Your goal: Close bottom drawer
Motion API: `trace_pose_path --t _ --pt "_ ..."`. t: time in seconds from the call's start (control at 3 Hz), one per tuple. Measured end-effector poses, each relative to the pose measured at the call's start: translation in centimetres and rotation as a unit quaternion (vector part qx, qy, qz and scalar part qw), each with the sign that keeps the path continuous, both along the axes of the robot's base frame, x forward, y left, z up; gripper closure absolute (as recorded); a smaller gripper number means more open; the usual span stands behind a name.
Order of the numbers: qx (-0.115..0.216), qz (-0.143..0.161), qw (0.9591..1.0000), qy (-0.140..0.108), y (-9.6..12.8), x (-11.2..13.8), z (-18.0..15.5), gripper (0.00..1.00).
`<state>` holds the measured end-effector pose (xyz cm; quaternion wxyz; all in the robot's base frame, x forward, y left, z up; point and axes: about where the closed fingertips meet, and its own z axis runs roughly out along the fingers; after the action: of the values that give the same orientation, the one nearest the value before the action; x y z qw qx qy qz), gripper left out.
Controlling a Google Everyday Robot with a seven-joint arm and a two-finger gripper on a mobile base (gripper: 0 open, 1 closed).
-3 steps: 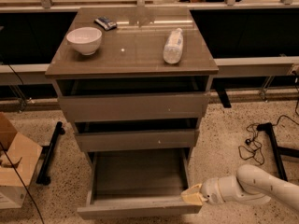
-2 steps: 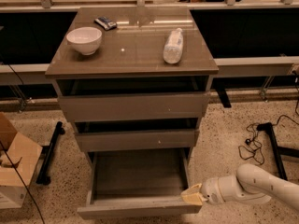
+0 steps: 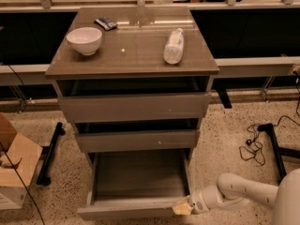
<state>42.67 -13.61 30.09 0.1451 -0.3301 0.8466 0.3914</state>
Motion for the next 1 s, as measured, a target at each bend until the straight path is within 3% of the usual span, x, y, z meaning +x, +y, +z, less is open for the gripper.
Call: trace_pose_path --t 0.33,0.67,1.0 --pt "-0.003 -0.018 0.9996 0.021 0.4 -0.7 -4.7 1.0" --pt "0.003 -0.04 0.999 0.019 0.8 0.0 -8.3 1.0" --pt "0.014 -0.059 0.9982 0.001 1.6 1.7 -10.7 1.0"
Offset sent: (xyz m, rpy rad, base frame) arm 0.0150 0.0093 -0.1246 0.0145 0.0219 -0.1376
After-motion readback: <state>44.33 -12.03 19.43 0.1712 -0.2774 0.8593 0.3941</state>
